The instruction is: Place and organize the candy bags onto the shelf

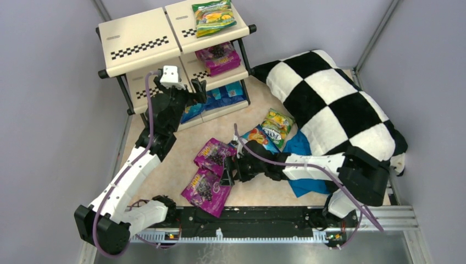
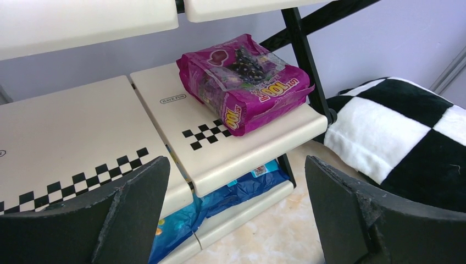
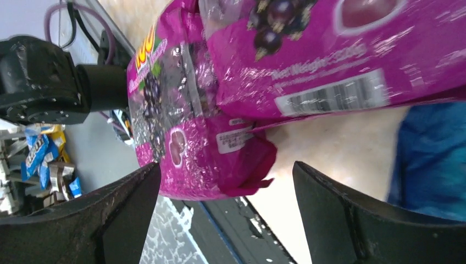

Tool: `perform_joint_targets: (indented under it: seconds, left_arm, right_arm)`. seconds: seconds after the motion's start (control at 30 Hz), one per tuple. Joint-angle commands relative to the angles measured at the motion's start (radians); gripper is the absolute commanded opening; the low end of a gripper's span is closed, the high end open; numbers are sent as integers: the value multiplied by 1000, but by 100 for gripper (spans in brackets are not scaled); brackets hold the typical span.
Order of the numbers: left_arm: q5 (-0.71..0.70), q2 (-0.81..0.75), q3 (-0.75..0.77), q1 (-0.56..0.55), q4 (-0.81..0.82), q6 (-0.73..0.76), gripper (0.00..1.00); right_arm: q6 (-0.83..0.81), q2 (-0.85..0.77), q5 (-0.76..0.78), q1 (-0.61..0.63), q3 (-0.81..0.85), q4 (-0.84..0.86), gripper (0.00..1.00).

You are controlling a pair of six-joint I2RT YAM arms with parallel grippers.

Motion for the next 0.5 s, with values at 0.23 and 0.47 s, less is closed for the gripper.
perform_joint_targets:
  seconds: [0.23, 0.47]
  left_arm:
    - [-3, 3, 40, -4, 26, 0, 99]
    - [-4, 11, 41, -6, 23, -3, 99]
  right_arm:
    - [449, 31, 477, 282, -165, 364, 94]
    - [515, 96, 446, 287, -138, 340, 90]
